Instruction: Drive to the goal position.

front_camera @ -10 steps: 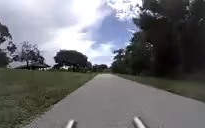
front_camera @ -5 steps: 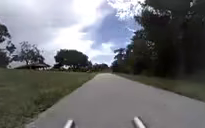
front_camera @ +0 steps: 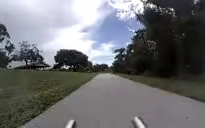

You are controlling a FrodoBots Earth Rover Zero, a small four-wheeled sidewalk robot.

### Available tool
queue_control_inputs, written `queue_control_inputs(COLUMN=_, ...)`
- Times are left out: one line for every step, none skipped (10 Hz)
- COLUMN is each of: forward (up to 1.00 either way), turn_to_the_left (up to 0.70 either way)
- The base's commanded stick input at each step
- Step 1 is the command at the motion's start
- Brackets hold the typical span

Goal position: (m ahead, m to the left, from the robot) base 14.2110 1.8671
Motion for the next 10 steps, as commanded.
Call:
queue_control_inputs(forward=0.70, turn_to_the_left=0.00)
queue_control_inputs(forward=0.70, turn_to_the_left=0.00)
queue_control_inputs(forward=0.70, turn_to_the_left=0.00)
queue_control_inputs(forward=0.70, turn_to_the_left=0.00)
queue_control_inputs(forward=0.70, turn_to_the_left=0.00)
queue_control_inputs(forward=0.70, turn_to_the_left=0.00)
queue_control_inputs(forward=0.70, turn_to_the_left=0.00)
queue_control_inputs(forward=0.70, turn_to_the_left=0.00)
queue_control_inputs(forward=0.70, turn_to_the_left=0.00)
queue_control_inputs(forward=0.70, turn_to_the_left=0.00)
